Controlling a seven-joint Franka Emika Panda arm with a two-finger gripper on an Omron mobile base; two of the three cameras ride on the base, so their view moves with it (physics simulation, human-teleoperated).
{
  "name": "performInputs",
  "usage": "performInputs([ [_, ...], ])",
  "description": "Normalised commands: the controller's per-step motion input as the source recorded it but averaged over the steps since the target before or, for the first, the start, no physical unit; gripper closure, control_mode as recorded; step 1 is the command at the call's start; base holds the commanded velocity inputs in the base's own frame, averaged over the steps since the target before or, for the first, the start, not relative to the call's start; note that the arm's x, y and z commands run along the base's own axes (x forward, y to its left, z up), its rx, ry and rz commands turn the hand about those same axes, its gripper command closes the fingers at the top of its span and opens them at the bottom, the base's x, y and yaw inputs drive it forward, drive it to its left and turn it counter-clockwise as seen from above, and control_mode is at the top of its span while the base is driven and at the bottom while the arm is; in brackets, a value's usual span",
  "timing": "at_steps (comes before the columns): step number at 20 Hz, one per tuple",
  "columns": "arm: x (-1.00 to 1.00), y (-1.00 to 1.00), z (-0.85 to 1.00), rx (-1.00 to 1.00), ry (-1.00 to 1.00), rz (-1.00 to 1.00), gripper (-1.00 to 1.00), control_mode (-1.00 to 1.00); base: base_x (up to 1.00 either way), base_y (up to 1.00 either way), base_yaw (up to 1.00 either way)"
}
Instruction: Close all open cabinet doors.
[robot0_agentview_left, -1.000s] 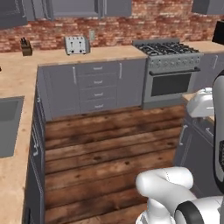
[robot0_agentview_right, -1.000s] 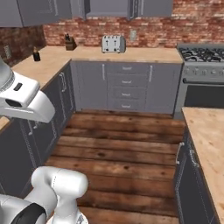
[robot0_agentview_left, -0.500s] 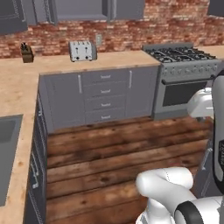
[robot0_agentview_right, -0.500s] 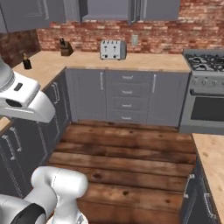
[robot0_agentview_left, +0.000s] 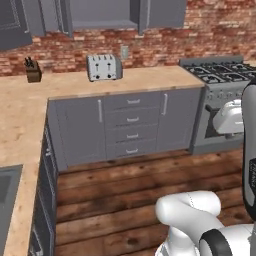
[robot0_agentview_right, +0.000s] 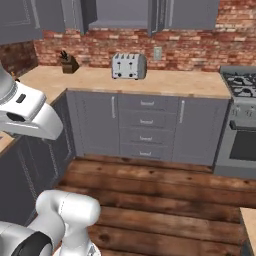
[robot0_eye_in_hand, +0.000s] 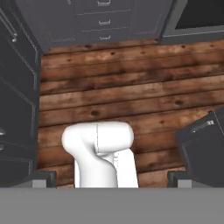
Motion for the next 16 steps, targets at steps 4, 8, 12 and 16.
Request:
performInputs([
  [4, 0.00, 0.00, 0.00, 0.00, 0.00, 0.00, -1.00, 1.00, 1.00, 0.08, 0.06],
  [8, 0.00, 0.00, 0.00, 0.00, 0.00, 0.00, -1.00, 1.00, 0.99, 0.06, 0.07],
  [12, 0.00, 0.00, 0.00, 0.00, 0.00, 0.00, -1.00, 1.00, 0.82, 0.06, 0.08],
  [16, 0.00, 0.00, 0.00, 0.00, 0.00, 0.00, -1.00, 1.00, 0.59, 0.06, 0.07],
])
